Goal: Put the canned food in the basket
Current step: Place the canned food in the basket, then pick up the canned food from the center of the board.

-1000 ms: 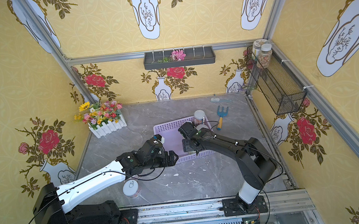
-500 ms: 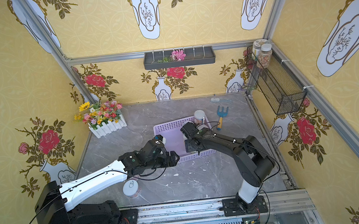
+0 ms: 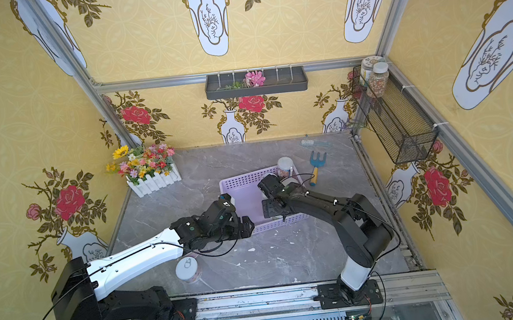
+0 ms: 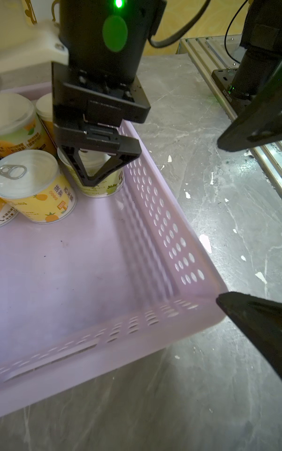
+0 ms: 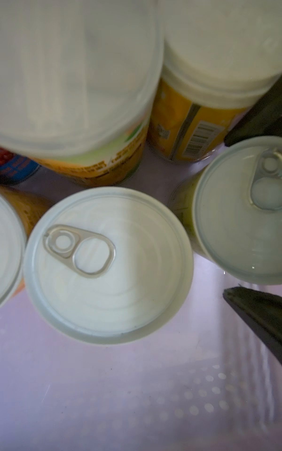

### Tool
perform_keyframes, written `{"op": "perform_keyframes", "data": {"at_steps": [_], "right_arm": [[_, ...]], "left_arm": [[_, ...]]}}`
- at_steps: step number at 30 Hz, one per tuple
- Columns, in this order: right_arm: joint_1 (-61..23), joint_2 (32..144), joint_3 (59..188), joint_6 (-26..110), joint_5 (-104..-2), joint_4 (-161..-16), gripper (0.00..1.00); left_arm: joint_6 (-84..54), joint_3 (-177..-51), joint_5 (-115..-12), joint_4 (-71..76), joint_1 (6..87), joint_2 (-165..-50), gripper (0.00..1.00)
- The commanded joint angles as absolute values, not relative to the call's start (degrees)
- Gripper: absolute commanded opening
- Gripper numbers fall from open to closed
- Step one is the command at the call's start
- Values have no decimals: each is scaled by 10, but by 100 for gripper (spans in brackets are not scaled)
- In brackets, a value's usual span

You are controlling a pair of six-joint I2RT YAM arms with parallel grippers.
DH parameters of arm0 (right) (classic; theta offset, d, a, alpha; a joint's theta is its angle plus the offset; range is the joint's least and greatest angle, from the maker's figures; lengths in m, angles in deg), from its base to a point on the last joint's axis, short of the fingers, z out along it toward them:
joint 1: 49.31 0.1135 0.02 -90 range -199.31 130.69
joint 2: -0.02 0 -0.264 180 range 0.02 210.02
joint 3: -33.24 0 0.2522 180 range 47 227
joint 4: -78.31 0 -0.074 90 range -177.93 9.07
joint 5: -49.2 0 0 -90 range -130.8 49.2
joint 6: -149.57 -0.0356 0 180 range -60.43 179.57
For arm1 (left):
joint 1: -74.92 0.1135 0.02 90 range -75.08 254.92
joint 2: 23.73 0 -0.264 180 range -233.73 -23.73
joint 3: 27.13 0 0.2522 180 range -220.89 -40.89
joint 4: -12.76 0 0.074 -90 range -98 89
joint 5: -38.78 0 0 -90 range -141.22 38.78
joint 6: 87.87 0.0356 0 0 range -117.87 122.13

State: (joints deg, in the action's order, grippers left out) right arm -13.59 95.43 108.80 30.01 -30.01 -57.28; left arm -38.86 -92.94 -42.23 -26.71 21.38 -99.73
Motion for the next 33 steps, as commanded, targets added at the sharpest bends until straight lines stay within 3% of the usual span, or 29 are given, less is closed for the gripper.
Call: {"op": "perform_keyframes", "data": {"at_steps": [1, 13, 24, 33], "right_arm": [[-134, 934, 1093, 301, -276, -552, 92], [-40, 816, 1088, 307, -303, -569, 99], [60, 820, 1102, 303, -335, -629, 97], [93, 832, 1106, 336, -406, -682, 97]], "left_arm": [[-409, -931, -407, -282, 214, -996, 96], [-503, -925, -304, -421, 244, -963, 96], [-608, -900, -220, -589, 285, -875, 99], [-604, -891, -208, -598, 347, -895, 99]]}}
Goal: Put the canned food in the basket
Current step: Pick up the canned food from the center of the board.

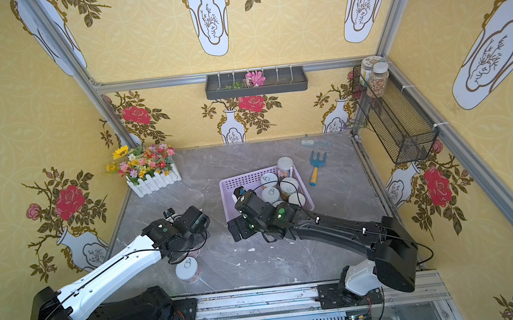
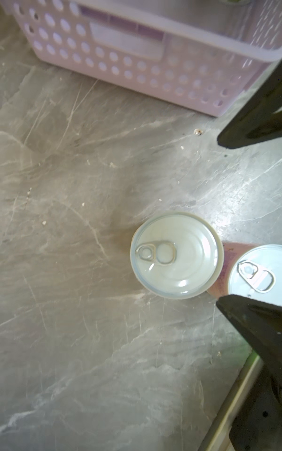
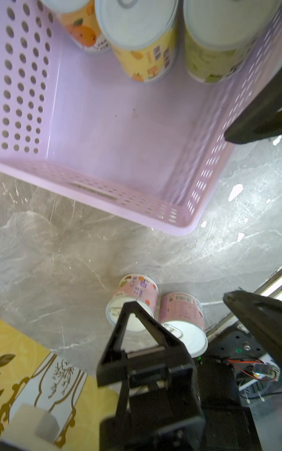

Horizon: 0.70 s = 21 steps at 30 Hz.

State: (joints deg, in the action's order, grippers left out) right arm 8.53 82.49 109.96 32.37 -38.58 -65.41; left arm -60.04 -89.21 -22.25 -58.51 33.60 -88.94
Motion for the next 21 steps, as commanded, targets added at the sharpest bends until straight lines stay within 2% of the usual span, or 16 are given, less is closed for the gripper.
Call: {"op": "perform_keyframes", "data": {"at_steps": [1, 6, 21], "right_arm": [[96, 835, 1106, 335, -406, -684, 98], [105, 835, 1100, 337, -419, -699, 98], [108, 826, 1091, 343, -421, -700, 98]], "left_arm": [[-600, -890, -209, -594, 356, -897, 99], [-573, -879, -240, -562, 396, -907, 99], [-569, -838, -269, -529, 429, -945, 94]]}}
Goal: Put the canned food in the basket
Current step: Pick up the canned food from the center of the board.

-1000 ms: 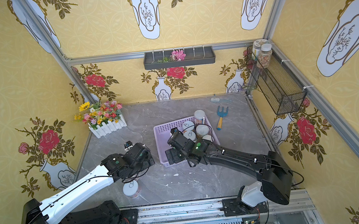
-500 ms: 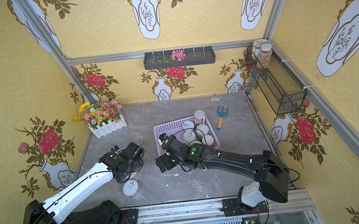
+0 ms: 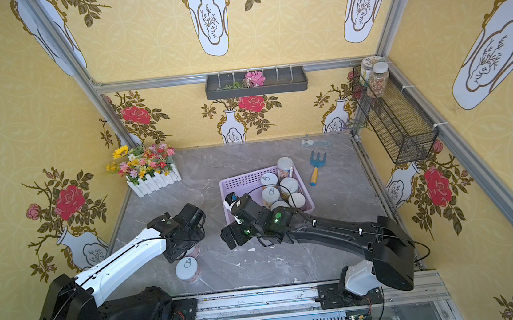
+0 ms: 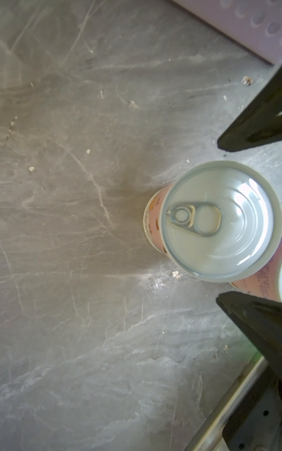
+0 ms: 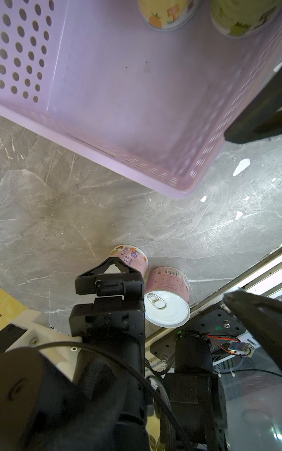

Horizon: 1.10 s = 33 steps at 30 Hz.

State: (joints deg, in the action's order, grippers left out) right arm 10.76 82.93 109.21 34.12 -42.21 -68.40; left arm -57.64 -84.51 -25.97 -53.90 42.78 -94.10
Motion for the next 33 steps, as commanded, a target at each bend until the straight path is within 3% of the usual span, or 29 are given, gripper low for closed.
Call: {"op": "perform_keyframes", "data": {"at_steps": [1, 33], "right_arm": [[108, 827, 1091, 343, -421, -700, 98], [108, 833, 1099, 342, -422, -695, 99]], "left_arm": [[-568, -836, -271, -528, 432, -946, 93], [-526, -820, -295, -492, 461, -956, 73]]}}
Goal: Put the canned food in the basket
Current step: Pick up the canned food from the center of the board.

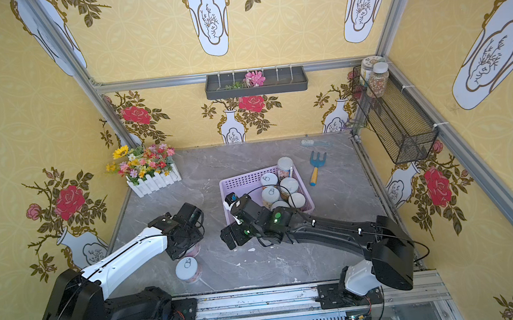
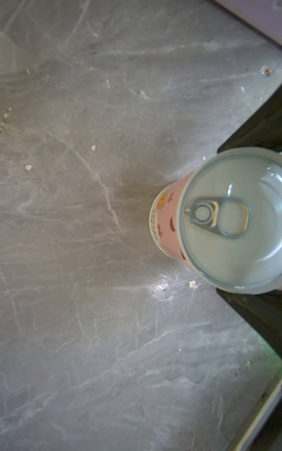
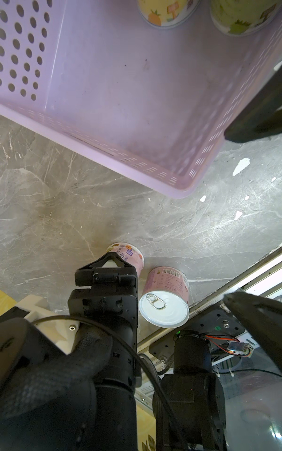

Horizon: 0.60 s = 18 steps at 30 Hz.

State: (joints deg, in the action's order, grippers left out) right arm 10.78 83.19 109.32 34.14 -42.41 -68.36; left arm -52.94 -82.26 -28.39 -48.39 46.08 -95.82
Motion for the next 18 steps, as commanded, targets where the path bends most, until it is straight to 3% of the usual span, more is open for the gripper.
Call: {"op": "perform_keyframes", "data": {"at_steps": [1, 18], "right_arm": [[108, 834, 1099, 342, -421, -695, 99], [101, 816, 1078, 330, -425, -714, 99]], "left_arm": [[-526, -821, -295, -493, 462, -954, 73], [-491, -900, -268, -536, 460, -918, 73]]}}
